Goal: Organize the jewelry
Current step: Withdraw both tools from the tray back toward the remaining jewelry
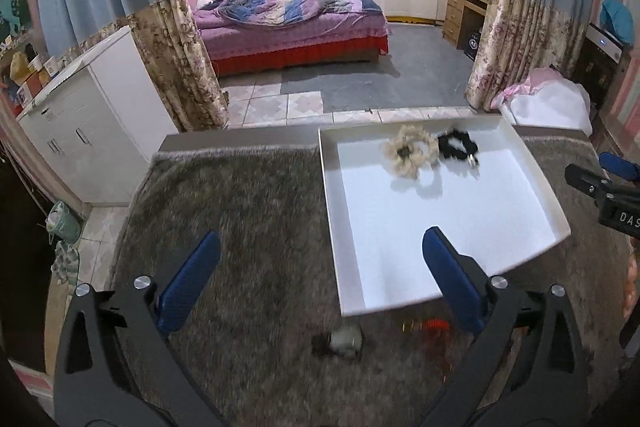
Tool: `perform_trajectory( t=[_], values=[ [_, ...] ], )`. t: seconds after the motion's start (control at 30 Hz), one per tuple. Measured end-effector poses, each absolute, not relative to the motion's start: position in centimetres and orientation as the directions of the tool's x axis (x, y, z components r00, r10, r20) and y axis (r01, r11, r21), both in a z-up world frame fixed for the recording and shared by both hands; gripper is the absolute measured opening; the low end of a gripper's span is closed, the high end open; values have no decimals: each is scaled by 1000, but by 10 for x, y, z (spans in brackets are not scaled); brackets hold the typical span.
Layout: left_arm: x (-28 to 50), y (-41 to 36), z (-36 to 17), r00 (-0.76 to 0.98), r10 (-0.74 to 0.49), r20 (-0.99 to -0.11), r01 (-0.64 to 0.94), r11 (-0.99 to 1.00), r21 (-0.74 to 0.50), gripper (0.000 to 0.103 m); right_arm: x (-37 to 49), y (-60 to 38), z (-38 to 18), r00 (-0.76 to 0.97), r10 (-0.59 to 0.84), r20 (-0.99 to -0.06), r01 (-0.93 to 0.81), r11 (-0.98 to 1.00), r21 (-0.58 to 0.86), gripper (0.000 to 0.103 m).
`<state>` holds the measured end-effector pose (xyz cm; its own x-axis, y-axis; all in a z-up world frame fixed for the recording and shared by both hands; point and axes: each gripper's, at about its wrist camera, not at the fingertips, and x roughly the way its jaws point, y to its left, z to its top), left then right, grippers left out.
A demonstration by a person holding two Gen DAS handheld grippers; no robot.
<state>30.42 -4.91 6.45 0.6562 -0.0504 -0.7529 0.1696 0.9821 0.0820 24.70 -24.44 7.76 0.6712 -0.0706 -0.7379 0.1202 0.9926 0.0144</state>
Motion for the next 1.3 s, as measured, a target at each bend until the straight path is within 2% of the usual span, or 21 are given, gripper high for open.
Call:
perform_trajectory(
  t=[0.33,0.57,0.83,1.1,1.3],
  values=[
    [267,-28,36,622,-40,-782,129,990,53,100,193,-228,55,646,-120,-754,146,989,-32,95],
    [257,-36,14,621,-48,-782,153,986,61,100,178,-229,32,565,-60,-823,124,992,13,95],
    [268,-33,-13,561,-71,-825,156,988,21,100,183,-248,0,503,54,-863,154,976,152,95],
    [277,-29,-28,516,-89,-852,155,988,-10,100,182,-227,-4,482,74,-873,106,984,143,95],
    [283,-36,-37,504,-66,-861,155,988,15,98,179,-204,-12,428,92,-899,54,991,126,94]
  ],
)
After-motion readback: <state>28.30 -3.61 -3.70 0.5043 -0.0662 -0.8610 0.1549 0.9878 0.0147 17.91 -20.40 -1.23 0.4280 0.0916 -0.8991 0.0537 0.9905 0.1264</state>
